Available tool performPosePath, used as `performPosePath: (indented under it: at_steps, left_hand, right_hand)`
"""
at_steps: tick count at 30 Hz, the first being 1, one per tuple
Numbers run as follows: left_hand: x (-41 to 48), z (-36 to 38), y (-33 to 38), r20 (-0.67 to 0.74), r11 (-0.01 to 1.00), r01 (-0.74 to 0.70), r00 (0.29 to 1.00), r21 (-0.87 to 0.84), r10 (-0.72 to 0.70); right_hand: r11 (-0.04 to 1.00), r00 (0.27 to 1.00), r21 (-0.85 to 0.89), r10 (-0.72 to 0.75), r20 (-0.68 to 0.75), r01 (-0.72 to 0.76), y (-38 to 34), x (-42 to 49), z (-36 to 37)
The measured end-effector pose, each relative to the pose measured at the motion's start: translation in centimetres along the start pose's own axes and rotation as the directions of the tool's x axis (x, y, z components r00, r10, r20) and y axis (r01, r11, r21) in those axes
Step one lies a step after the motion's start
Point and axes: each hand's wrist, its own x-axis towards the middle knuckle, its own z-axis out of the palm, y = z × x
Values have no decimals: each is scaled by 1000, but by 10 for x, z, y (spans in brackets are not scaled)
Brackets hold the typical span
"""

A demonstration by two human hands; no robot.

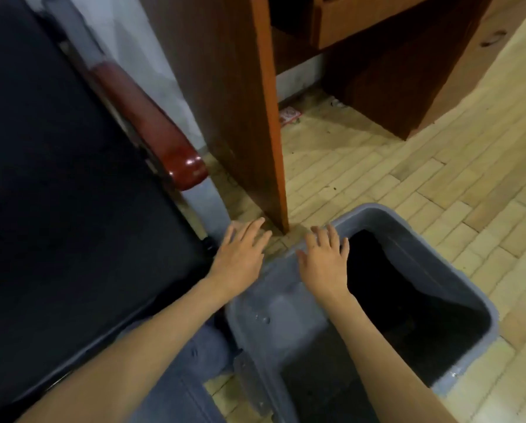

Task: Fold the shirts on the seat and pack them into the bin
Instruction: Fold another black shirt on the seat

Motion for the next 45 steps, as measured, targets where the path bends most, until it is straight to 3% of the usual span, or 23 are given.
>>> performPosePath:
  at_steps: [4, 8, 14, 21, 27, 32, 36, 41, 43, 45]
  left_hand:
    - [-78, -49, -65, -190, 988, 140, 970, -69, -151]
    - [-166, -88, -126, -286, 927, 369, 883, -68, -373]
    - [-294, -106, -198, -345, 785, 602, 713, -143, -610]
    - [-451, -89, -281, -329, 508, 819, 418, -268, -847]
    - [-545, -53, -346, -108, 184, 940, 159, -286, -981]
    - [-580, -20, -388, 86, -38, 979, -21, -199, -996]
    - [-597, 5, -404, 28, -103, 962, -99, -254, -995]
    - [-610, 17, -410, -94, -129, 931, -170, -340, -981]
    - [-619, 15, -411, -58, -214, 935, -239, -282, -969]
    - [-630, 14, -415, 1, -223, 959, -226, -174, -974]
  right_hand:
    - [942, 929, 45, -319, -189, 333, -90, -8, -31]
    - [780, 763, 85, -575, -295, 620, -185, -27, -56]
    - [525, 528, 84, -812, -249, 847, -340, -63, -59]
    - [328, 332, 81, -943, -40, 941, -496, -108, -20]
    - [308, 290, 104, -943, 162, 946, -595, -131, 38]
    - [323, 245, 182, -903, 353, 929, -668, -146, 94]
    - [327, 207, 243, -886, 415, 913, -710, -162, 136]
    - [260, 122, 266, -889, 441, 928, -746, -188, 173]
    - [268, 122, 278, -886, 448, 922, -759, -199, 183]
    - [272, 162, 221, -894, 418, 936, -768, -205, 190]
